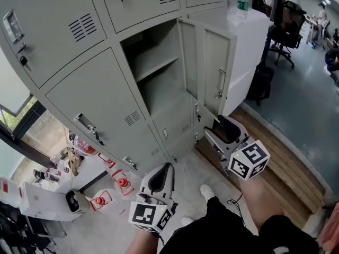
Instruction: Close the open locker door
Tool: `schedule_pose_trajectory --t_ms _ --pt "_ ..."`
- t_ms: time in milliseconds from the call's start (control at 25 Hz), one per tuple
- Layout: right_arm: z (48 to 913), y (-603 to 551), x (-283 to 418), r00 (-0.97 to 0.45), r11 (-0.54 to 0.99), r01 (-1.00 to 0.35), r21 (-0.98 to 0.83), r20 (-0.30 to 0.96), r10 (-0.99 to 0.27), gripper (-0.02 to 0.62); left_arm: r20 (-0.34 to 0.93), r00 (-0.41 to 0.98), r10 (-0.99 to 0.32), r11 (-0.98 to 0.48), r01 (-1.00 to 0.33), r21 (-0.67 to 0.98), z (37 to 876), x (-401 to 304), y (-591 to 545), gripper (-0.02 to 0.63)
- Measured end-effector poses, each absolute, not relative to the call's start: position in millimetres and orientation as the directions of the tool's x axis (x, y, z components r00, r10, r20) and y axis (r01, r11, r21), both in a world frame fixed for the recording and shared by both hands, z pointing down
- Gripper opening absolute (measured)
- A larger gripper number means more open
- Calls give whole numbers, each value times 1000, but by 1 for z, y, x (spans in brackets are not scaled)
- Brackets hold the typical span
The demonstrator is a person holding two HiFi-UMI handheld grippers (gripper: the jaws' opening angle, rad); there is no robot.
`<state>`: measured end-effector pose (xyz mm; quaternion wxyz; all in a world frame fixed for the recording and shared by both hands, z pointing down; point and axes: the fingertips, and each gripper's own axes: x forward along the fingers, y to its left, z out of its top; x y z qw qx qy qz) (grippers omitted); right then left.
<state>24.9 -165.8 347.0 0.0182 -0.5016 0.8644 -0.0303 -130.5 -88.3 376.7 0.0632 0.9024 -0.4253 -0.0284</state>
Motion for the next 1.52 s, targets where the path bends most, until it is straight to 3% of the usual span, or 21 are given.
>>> schedule_pose_trajectory --t_ms 760,1520 --pt "345 -252 117 -386 384 -915 -125 -14 -923 301 15 650 -760 -643 -755 133 375 -75 -160 18" --pt "332 -306 124 -438 438 -896 -70 -20 -899 287 4 628 -778 -621 -771 142 377 -60 -208 18"
